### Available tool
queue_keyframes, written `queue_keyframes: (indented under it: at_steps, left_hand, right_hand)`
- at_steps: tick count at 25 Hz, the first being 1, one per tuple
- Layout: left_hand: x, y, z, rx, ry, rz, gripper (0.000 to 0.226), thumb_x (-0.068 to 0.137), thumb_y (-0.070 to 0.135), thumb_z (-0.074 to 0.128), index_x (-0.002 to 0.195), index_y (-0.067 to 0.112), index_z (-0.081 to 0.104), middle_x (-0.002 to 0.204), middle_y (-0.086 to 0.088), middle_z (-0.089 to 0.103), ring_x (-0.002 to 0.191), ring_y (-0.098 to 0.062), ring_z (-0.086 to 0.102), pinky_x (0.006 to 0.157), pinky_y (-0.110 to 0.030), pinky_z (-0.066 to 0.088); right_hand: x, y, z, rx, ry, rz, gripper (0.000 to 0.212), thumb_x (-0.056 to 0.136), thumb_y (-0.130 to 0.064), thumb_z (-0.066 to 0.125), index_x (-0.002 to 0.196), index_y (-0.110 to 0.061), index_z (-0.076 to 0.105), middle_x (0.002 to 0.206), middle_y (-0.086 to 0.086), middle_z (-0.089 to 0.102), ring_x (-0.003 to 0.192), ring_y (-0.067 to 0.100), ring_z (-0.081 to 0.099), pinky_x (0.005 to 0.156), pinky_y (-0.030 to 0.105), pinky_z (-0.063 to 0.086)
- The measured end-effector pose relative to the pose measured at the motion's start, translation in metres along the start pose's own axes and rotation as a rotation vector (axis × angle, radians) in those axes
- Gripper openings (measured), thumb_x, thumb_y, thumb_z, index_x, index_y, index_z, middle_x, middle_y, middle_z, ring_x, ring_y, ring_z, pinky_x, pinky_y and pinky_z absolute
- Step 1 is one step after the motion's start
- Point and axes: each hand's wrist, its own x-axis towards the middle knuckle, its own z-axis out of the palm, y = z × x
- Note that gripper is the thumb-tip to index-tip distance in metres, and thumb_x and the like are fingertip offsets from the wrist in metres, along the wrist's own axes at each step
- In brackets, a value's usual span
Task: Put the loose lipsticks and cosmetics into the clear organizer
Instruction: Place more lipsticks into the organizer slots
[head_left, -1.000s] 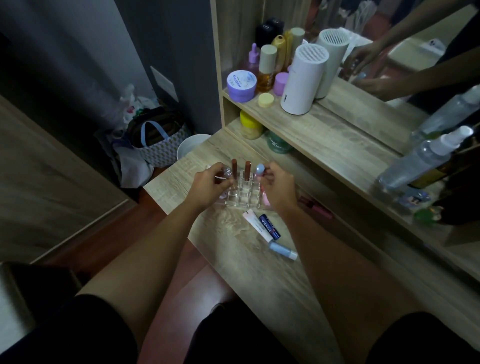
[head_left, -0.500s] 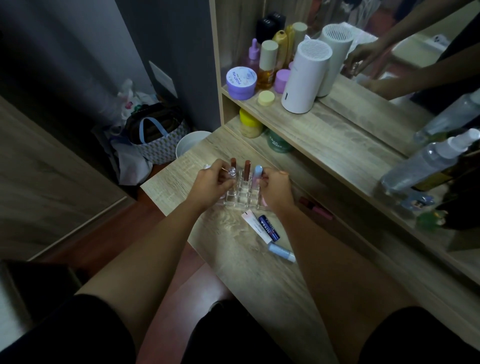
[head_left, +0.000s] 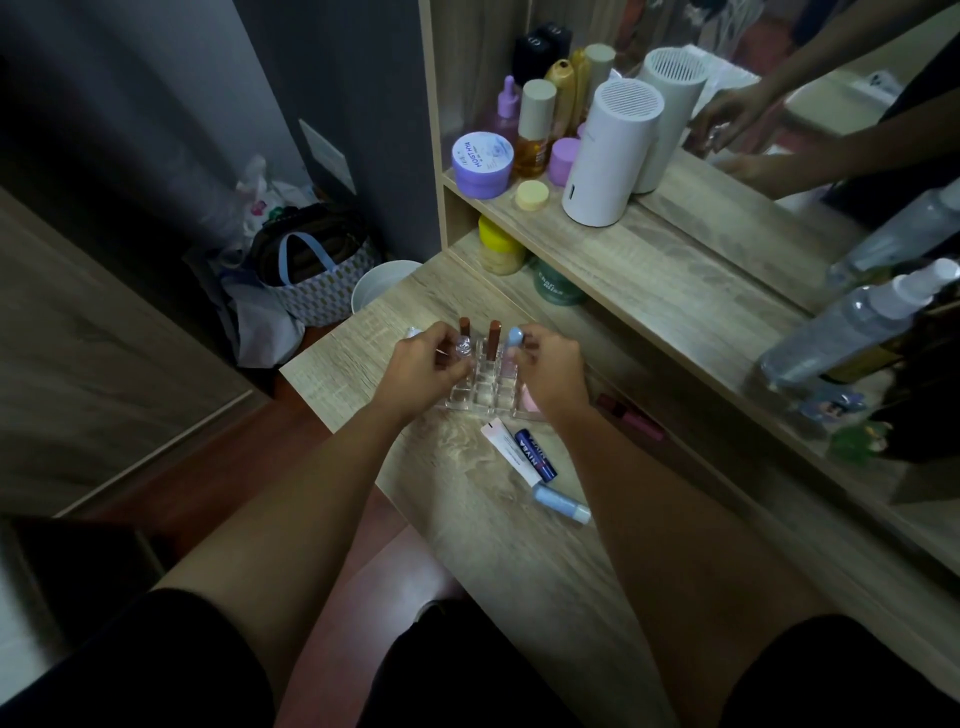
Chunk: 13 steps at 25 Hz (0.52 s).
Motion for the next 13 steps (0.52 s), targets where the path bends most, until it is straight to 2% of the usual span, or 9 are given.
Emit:
queue_keyframes:
  at_steps: [2,6,9,10,12,13]
  left_hand:
    - [0.0003,-0.0005,0.0001,0.007,0.005,0.006,0.022,0.077,0.019,0.072,0.093,0.010,0.060,0.083,-0.010,0.072,0.074,-0.018,0.068,0.070,-0.024,0.051]
    - [0.0010,-0.0006,-0.0002,0.005,0.006,-0.003,0.022,0.076,0.019,0.073,0.092,0.010,0.061,0.084,-0.011,0.072,0.075,-0.019,0.068,0.070,-0.022,0.049]
    - [0.0010,0.0019,-0.0025,0.004,0.002,-0.005,0.023,0.075,0.019,0.074,0.092,0.010,0.060,0.083,-0.010,0.071,0.075,-0.019,0.067,0.067,-0.016,0.048]
    - [0.0009,0.0025,-0.0034,0.006,0.002,-0.009,0.024,0.075,0.018,0.075,0.092,0.010,0.060,0.083,-0.009,0.070,0.075,-0.018,0.067,0.066,-0.015,0.048]
    - [-0.0013,0.0024,-0.0053,0.010,0.008,-0.035,0.027,0.074,0.018,0.076,0.094,0.010,0.060,0.085,-0.008,0.069,0.076,-0.018,0.067,0.067,-0.017,0.049]
    - [-0.0040,0.0032,-0.0062,0.007,0.013,-0.047,0.028,0.074,0.018,0.076,0.095,0.010,0.060,0.085,-0.006,0.067,0.076,-0.017,0.066,0.068,-0.018,0.049]
  right_hand:
    - [-0.0008,0.0006,-0.0002,0.003,-0.001,-0.005,0.014,0.085,-0.010,0.063,0.099,-0.010,0.065,0.088,0.007,0.072,0.079,0.015,0.069,0.071,0.020,0.054]
    - [0.0001,0.0011,0.0004,0.000,-0.003,0.007,0.018,0.086,-0.008,0.062,0.104,-0.010,0.065,0.091,0.008,0.072,0.081,0.016,0.069,0.073,0.023,0.056]
    - [0.0000,0.0007,-0.0023,-0.016,-0.011,0.009,0.025,0.086,-0.007,0.061,0.111,-0.009,0.062,0.096,0.008,0.071,0.082,0.014,0.068,0.071,0.015,0.050]
    - [-0.0001,0.0009,-0.0037,-0.022,-0.012,0.009,0.027,0.086,-0.008,0.061,0.113,-0.008,0.061,0.096,0.008,0.070,0.077,0.011,0.066,0.067,0.010,0.048]
    - [-0.0007,0.0032,-0.0055,-0.051,-0.009,0.005,0.025,0.088,-0.011,0.060,0.112,-0.007,0.061,0.089,0.006,0.069,0.061,0.000,0.057,0.048,-0.001,0.041]
    - [-0.0025,0.0046,-0.0076,-0.075,-0.010,0.000,0.024,0.089,-0.012,0.058,0.112,-0.007,0.061,0.087,0.006,0.069,0.057,-0.001,0.053,0.042,-0.001,0.039]
